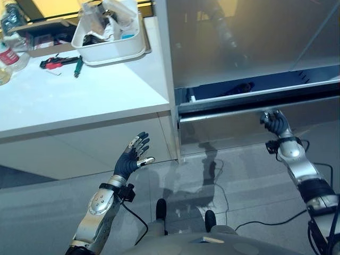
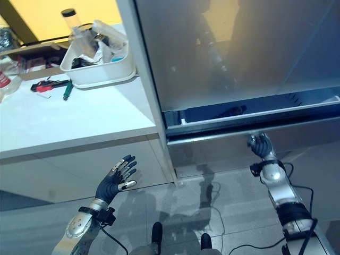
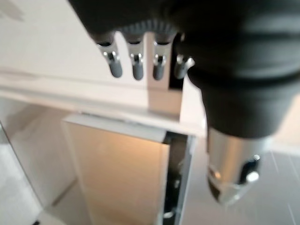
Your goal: Take the drinks into the refrigerator
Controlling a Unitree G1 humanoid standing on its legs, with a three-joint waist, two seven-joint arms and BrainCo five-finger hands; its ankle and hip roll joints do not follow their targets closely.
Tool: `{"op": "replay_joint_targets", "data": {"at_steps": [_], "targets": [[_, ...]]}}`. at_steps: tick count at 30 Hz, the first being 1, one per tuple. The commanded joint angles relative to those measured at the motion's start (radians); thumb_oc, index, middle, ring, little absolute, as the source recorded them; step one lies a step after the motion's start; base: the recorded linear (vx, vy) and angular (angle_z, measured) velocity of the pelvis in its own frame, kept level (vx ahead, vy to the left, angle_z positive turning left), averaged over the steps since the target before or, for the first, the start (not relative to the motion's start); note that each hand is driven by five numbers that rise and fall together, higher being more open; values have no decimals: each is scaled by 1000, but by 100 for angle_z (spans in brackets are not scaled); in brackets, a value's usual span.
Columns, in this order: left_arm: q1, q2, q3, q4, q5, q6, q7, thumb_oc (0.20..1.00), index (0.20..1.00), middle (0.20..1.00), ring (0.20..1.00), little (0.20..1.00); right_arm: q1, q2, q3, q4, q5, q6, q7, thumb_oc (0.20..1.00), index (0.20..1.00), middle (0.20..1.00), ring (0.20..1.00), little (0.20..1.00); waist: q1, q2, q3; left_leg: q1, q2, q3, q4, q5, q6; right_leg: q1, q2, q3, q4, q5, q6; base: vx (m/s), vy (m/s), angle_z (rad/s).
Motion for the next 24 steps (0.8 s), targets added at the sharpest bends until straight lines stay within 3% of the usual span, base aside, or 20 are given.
{"op": "replay_joint_targets", "data": {"at_steps": [1,8,17,18,19,21,24], "targets": [[-69,49,21,-2,12,-68,40,1000,1000,1000,1000,1000,-272,0,50,-7,-77,-57,-17,200,200,200,200,200,80,-124,65,71,-94,13,2,-130,69,-65,-40,-28,10,49,26,-60,-24,18],[-69,63,40,48,49,-66,72,1000,1000,1000,1000,1000,-346,-32,97,1,-164,-24,-35,200,200,200,200,200,103,-127,112,25,-99,-23,2,-104,67,-103,-43,-60,22,57,21,-29,-9,13],[-136,31,19,71,74,-82,129,1000,1000,1000,1000,1000,-310,5,74,8,-138,-24,-70,200,200,200,200,200,105,-109,169,-9,-107,-52,2,-83,64,-139,-55,-90,53,52,19,-23,13,12],[-142,24,18,76,80,-85,135,1000,1000,1000,1000,1000,-278,19,50,4,-126,-29,-79,846,846,846,846,846,102,-105,173,-10,-108,-56,2,-83,64,-141,-57,-93,61,48,20,2,21,11],[-150,15,19,83,79,-87,144,1000,1000,1000,1000,1000,-253,31,33,3,-116,-30,-88,1000,1000,1000,1000,1000,99,-101,176,-10,-110,-58,2,-84,65,-143,-59,-94,67,46,20,-2,23,12],[-154,10,17,90,80,-87,148,1000,1000,1000,1000,1000,-221,41,14,-7,-108,-34,-93,1000,1000,1000,1000,1000,97,-99,176,-10,-111,-60,2,-85,66,-147,-62,-97,76,42,20,-4,24,12],[-174,-13,22,119,86,-92,170,1000,1000,1000,1000,1000,-69,124,-66,-23,-36,-70,-119,1000,1000,1000,1000,1000,77,-89,179,-6,-116,-64,2,-89,72,-153,-69,-94,99,30,20,2,47,10]]}}
